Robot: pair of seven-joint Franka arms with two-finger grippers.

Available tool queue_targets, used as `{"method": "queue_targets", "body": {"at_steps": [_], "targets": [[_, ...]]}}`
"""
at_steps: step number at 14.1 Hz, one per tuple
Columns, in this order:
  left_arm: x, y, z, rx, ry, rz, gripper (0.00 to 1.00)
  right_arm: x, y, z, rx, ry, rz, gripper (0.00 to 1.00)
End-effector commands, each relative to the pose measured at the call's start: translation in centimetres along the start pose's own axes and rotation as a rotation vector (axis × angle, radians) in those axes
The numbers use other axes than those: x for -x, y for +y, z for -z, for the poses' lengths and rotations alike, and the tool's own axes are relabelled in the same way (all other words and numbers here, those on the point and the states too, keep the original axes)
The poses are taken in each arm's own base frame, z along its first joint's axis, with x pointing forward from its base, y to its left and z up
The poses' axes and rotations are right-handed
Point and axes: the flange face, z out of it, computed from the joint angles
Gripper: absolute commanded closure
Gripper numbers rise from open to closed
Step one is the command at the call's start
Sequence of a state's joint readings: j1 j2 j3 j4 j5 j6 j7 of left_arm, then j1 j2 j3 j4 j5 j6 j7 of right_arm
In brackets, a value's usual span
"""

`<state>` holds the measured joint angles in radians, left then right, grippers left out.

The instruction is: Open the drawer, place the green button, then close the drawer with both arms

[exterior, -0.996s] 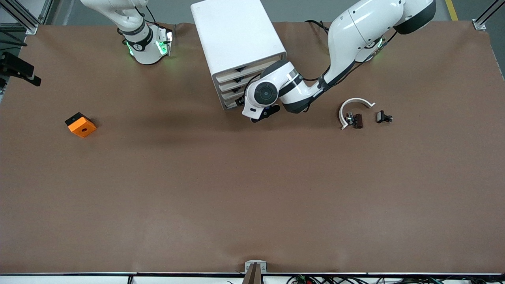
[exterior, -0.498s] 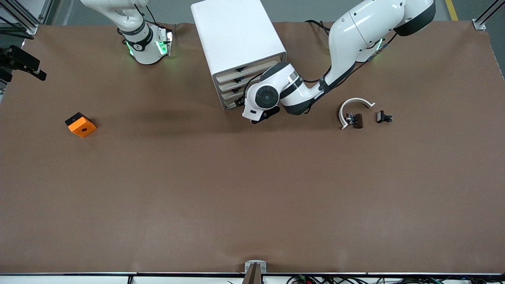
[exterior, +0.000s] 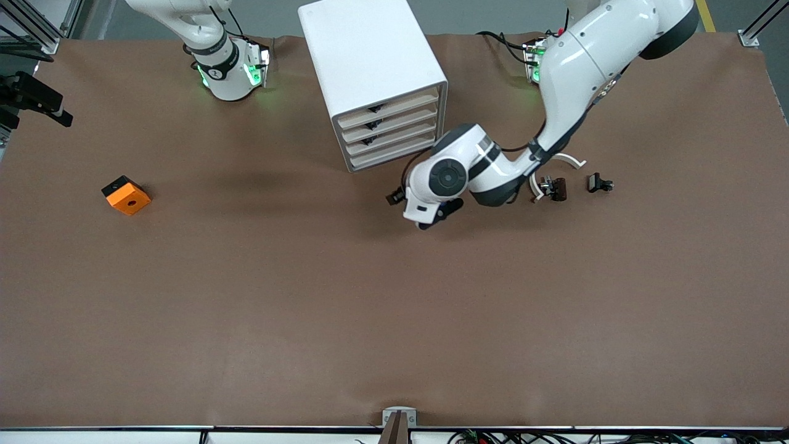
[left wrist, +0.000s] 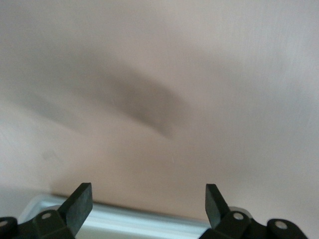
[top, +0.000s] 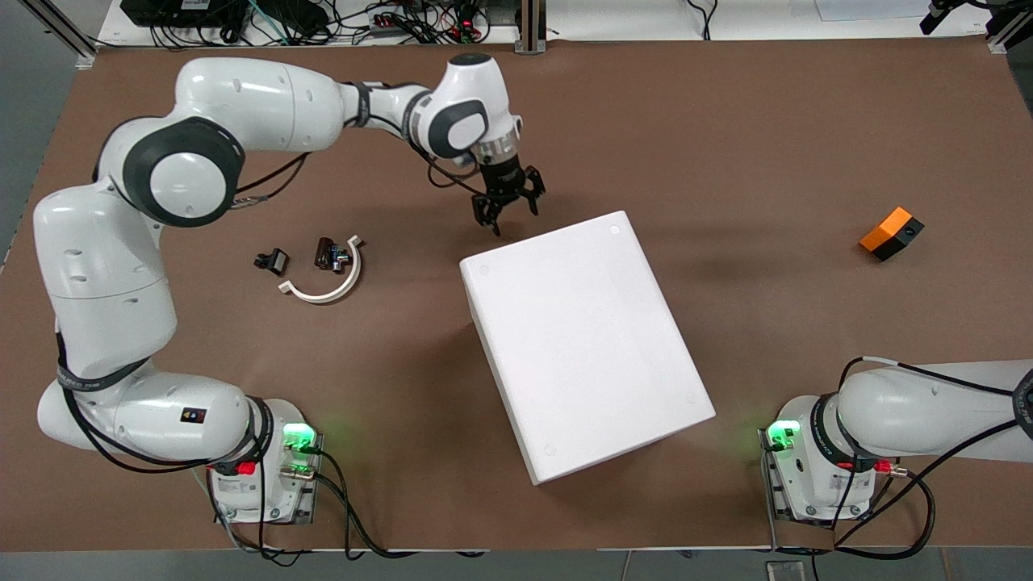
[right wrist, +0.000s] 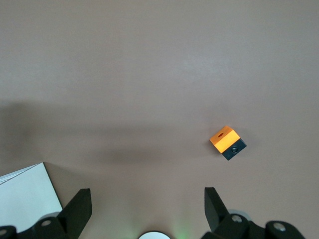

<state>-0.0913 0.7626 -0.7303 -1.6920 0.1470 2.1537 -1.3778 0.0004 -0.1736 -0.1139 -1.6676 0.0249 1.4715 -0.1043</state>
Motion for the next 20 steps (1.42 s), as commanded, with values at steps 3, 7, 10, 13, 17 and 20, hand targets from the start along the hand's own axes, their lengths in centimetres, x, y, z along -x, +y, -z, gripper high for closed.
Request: {"method": "queue_targets", "body": {"at_steps": [3, 7, 10, 13, 17, 20], "targets": [[-5.9, -3.7, 5.9, -0.066, 0.163, -0.016, 0.00, 0.6, 0.1, 0.6, 0.060, 0.015, 0.008, 0.00], [-12.6, -8.3, 11.8, -0.076, 0.223, -0.111, 0.00, 0.7, -0.3, 0.8, 0.061, 0.018, 0.015, 0.00], [-16.5, -12.4, 16.7, -0.090, 0.254, -0.248, 0.00, 0.6, -0.6, 0.7, 0.058, 0.018, 0.021, 0.00], [-18.6, -16.9, 20.9, -0.151, 0.273, -0.396, 0.00, 0.7, -1.1, 0.8, 0.058, 0.018, 0.030, 0.00], [-17.7, -20.5, 25.4, -0.260, 0.265, -0.603, 0.00, 0.6, -1.1, 0.7, 0.058, 0.016, 0.030, 0.00], [-17.4, -24.2, 29.0, -0.255, 0.243, -0.677, 0.00, 0.6, -1.1, 0.6, 0.060, 0.015, 0.030, 0.00]]}}
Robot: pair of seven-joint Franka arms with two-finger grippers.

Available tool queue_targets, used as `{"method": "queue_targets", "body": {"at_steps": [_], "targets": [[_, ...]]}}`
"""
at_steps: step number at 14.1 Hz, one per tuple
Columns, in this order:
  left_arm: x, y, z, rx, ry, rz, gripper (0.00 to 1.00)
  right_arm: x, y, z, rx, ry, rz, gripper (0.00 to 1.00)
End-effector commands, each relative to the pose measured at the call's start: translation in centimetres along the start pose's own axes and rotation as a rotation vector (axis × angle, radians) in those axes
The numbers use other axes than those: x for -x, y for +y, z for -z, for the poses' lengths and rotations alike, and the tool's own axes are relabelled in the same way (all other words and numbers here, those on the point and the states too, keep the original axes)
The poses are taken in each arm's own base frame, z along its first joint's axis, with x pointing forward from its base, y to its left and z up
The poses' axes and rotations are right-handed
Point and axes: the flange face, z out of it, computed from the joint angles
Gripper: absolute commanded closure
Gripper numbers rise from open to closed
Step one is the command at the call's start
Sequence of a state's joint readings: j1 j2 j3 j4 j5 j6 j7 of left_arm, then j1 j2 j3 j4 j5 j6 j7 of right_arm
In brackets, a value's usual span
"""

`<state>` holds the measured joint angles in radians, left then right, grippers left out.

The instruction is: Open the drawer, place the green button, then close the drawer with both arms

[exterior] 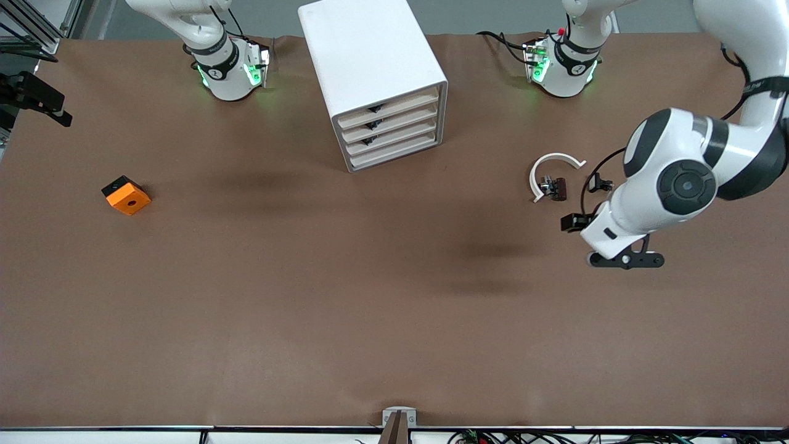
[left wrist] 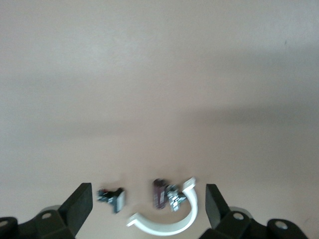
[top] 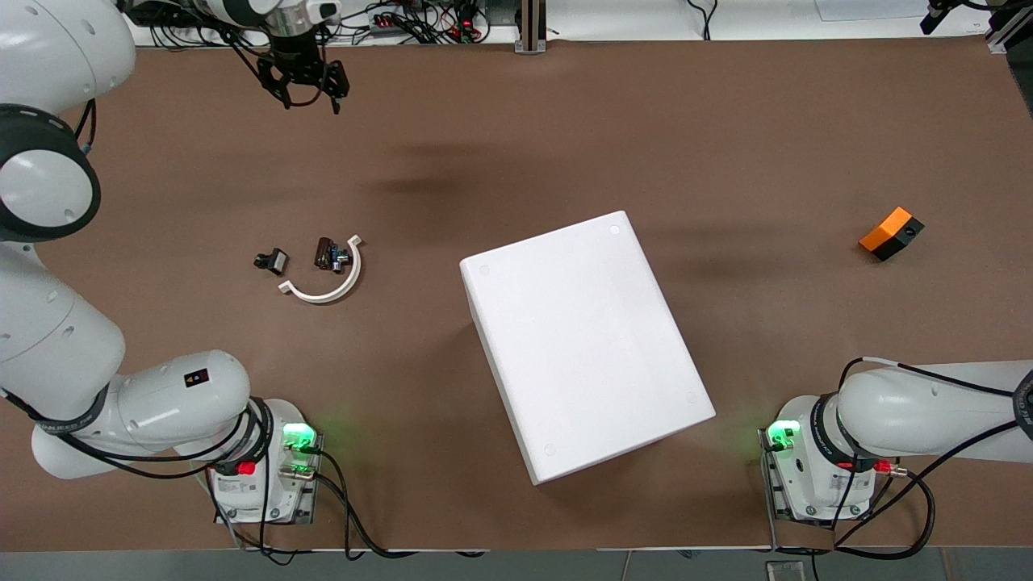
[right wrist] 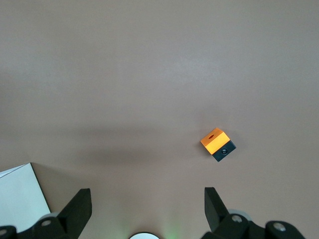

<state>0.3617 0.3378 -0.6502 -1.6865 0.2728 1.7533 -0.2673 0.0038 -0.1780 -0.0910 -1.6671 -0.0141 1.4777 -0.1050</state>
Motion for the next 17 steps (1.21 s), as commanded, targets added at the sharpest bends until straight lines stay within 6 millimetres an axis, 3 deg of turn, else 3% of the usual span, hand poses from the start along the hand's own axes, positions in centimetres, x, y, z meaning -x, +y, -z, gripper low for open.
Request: {"method": "queue_targets", "body": {"at_steps": [1, 4, 7, 9, 13, 17], "targets": [[3.5, -3.3, 3.0, 0.003, 0.010, -0.057, 0.00, 0.6, -0.2, 0.5, 0.017, 0.010, 0.008, 0.00], [8.1, -7.1, 5.8, 0.049, 0.050, -0.063, 0.00, 0.6, -0.2, 0.4, 0.016, 0.004, 0.010, 0.00], [13.0, -8.0, 9.6, 0.049, 0.130, -0.042, 0.00, 0.6, -0.2, 0.4, 0.016, 0.005, 0.010, 0.00], [14.8, -8.9, 12.0, 0.050, 0.184, -0.019, 0.00, 0.6, -0.3, 0.4, 0.015, 0.007, 0.010, 0.00], [16.1, -9.3, 17.8, 0.073, 0.289, 0.022, 0.00, 0.9, 0.2, 1.1, 0.014, 0.014, 0.001, 0.00], [17.2, -9.7, 20.7, 0.077, 0.285, 0.049, 0.00, 1.0, 1.0, 1.0, 0.011, 0.005, -0.025, 0.00]]}}
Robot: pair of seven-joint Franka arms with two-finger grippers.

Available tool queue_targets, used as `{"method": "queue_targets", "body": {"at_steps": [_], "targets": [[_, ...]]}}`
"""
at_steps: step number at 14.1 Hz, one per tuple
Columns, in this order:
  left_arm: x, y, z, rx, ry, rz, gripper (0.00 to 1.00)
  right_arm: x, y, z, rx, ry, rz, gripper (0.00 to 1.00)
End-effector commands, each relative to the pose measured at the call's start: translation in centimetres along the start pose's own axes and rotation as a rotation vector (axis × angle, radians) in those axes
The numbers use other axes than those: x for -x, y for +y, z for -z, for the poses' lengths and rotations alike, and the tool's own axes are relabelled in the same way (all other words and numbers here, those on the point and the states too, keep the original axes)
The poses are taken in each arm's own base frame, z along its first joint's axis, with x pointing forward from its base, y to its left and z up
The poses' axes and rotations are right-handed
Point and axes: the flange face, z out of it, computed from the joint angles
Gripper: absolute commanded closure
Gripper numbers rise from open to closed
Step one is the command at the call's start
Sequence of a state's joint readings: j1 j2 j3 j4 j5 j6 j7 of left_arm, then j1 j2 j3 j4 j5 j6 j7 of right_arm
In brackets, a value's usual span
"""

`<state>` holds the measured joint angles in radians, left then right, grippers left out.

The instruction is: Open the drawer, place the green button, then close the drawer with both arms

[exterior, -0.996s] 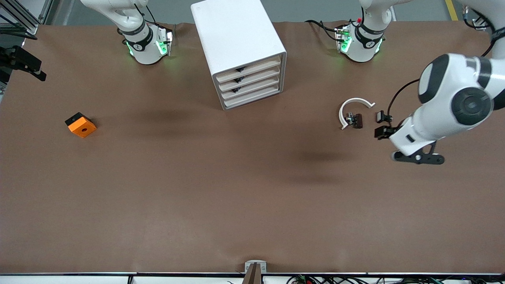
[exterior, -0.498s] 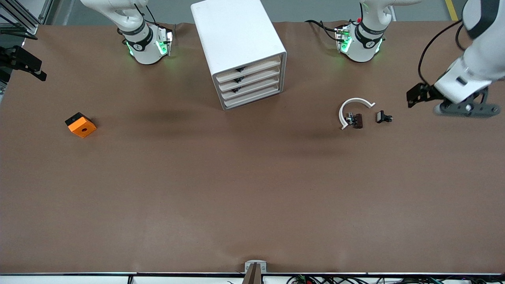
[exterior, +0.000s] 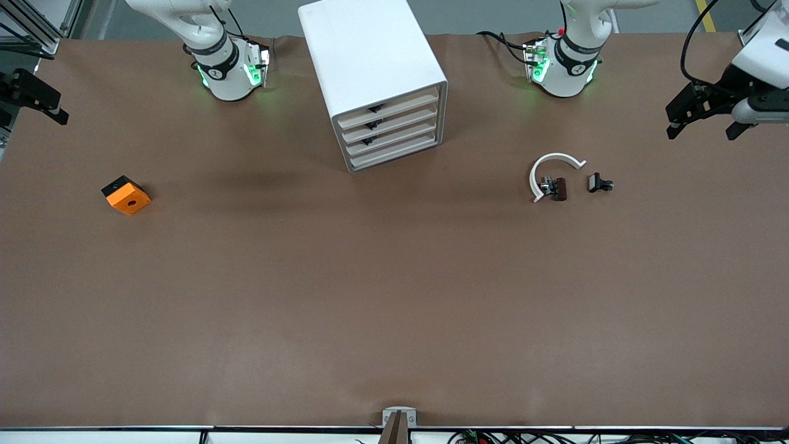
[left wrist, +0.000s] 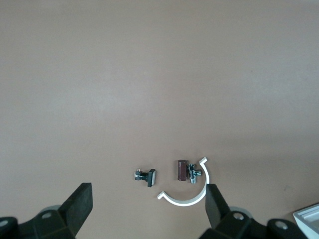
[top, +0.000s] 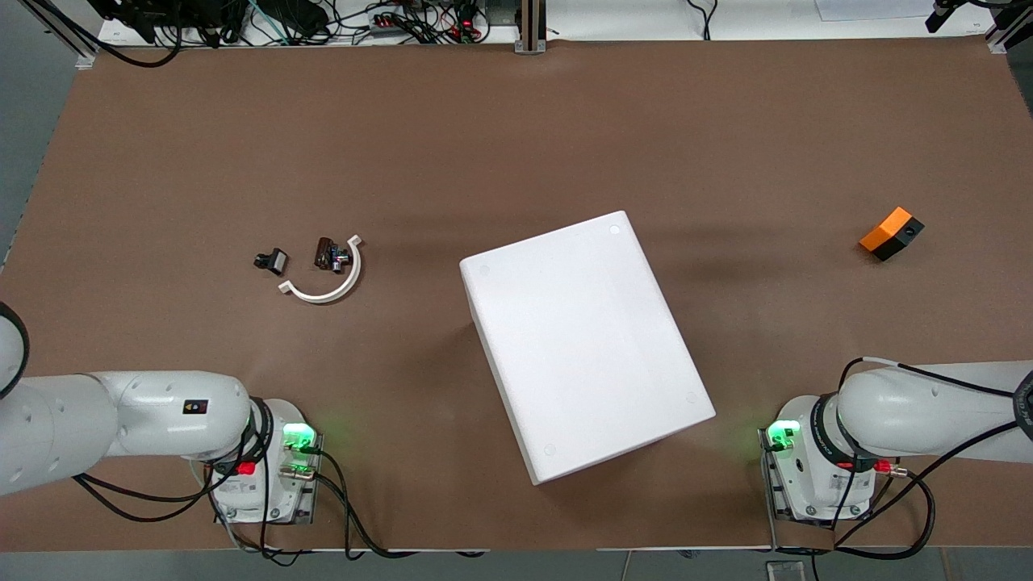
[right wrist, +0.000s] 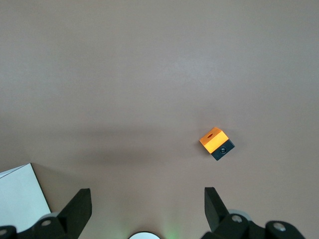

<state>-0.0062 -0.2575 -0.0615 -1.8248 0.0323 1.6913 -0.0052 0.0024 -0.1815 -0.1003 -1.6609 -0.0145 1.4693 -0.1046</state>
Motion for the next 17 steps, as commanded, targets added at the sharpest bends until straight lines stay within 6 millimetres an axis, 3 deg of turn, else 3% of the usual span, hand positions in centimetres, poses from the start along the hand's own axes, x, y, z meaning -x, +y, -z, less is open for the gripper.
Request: {"method": "queue_targets", "body": {"at_steps": [1, 4, 7, 17], "targets": [[-0.5, -0.1, 1.3, 0.023, -0.017, 0.016, 0.00, 0.7, 0.6, 0.6, 0.011, 0.004, -0.022, 0.00], [-1.5, 0.2, 1.3, 0.057, -0.019, 0.022, 0.00, 0.8, 0.5, 0.6, 0.007, 0.005, -0.024, 0.00], [-1.6, 0.3, -0.2, 0.059, -0.082, 0.030, 0.00, 0.8, 1.1, 0.6, -0.026, 0.011, -0.065, 0.00], [-1.6, 1.0, 0.0, 0.056, -0.084, 0.035, 0.00, 0.7, 1.0, 0.4, -0.025, 0.006, -0.061, 0.00]]}}
